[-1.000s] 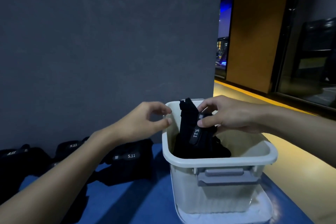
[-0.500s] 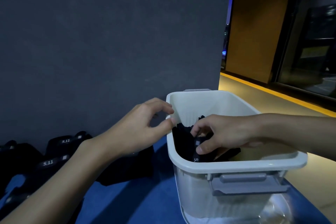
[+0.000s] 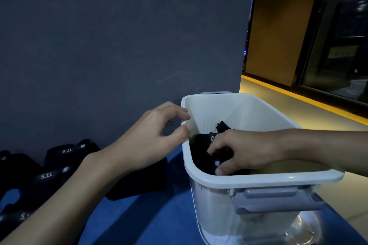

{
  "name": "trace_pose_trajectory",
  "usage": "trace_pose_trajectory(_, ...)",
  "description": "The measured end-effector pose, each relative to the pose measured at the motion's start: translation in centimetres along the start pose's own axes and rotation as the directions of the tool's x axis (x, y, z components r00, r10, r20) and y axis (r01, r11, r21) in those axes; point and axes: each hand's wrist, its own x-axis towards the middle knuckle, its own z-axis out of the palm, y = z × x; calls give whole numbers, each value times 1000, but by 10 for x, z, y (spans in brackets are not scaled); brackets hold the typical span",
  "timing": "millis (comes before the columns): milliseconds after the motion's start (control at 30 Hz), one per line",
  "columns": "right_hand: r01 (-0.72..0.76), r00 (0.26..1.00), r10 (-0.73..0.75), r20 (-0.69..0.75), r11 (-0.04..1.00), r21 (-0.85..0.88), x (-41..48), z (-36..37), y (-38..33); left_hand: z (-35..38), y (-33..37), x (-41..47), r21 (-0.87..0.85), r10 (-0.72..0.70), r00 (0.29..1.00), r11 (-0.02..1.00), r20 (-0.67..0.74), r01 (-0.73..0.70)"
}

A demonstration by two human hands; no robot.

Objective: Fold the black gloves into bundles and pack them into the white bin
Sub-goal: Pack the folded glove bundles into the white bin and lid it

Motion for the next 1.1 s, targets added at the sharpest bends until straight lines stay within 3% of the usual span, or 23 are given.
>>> trace_pose_trajectory(167,-23,999,26,-32,997,77,0,-2,-2,1,-2,0,4,13,1000,1000,-10,-13)
trace_pose_trajectory(400,53,998,-56,-39,996,-64,0,1,-3,1,-1,0,9,14,1000,1000,-11,-14)
trace_pose_trajectory(767,31,998,-31,-58,999,-9,4,1,3,1,-1,-1,11,18,1000,1000,-12,-18)
trace_pose_trajectory(1100,-8,979,21,-203,998,64,-6,-30,-16,-9,13,-8,20,-34,999,999,-9,34)
